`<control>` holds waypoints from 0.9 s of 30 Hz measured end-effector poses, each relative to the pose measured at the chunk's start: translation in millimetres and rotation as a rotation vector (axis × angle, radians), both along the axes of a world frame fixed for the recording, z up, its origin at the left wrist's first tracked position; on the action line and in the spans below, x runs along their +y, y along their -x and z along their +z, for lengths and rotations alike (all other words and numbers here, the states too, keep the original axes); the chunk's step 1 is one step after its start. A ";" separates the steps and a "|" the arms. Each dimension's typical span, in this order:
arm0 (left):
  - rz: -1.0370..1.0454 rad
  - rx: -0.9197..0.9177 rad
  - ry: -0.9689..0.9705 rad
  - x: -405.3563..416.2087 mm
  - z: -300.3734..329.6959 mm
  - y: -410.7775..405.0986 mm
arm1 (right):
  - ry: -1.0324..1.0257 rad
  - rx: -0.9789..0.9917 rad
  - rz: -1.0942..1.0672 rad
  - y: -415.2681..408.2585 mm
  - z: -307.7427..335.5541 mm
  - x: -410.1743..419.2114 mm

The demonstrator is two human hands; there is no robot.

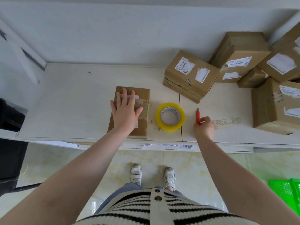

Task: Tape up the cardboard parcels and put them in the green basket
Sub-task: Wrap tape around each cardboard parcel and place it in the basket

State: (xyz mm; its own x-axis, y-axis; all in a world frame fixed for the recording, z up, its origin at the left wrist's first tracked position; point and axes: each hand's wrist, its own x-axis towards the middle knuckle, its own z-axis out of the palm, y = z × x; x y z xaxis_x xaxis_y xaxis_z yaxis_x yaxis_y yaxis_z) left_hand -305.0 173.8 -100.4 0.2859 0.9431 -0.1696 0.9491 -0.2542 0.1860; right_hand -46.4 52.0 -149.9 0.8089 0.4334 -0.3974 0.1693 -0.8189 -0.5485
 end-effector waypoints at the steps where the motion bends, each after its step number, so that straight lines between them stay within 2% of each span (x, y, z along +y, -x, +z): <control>1: -0.001 0.004 -0.011 -2.9 0.3 -0.2 | -0.011 -0.005 0.022 0.3 -0.4 3.3; 6: 0.027 0.009 -0.003 -8.2 5.9 -2.7 | 0.008 -0.058 0.084 5.8 11.0 14.3; 9: 0.086 -0.109 -0.036 -5.5 9.5 5.8 | -0.232 -0.100 0.014 29.1 37.3 24.9; 11: 0.180 -0.141 -0.049 -3.4 10.4 15.6 | -0.421 -0.052 0.148 61.5 61.1 34.4; 13: 0.292 -0.184 0.042 -1.1 10.5 23.6 | -0.494 0.030 0.359 98.7 75.9 39.5; 16: 0.403 -0.288 0.185 2.3 9.0 28.2 | -0.427 0.107 0.507 134.3 73.3 44.3; 21: 0.423 -0.374 0.153 0.9 3.8 29.6 | -0.310 0.185 0.369 142.6 60.2 61.4; 27: 0.394 -0.408 0.107 -2.2 -0.6 30.5 | -0.293 0.070 0.307 153.6 56.0 69.6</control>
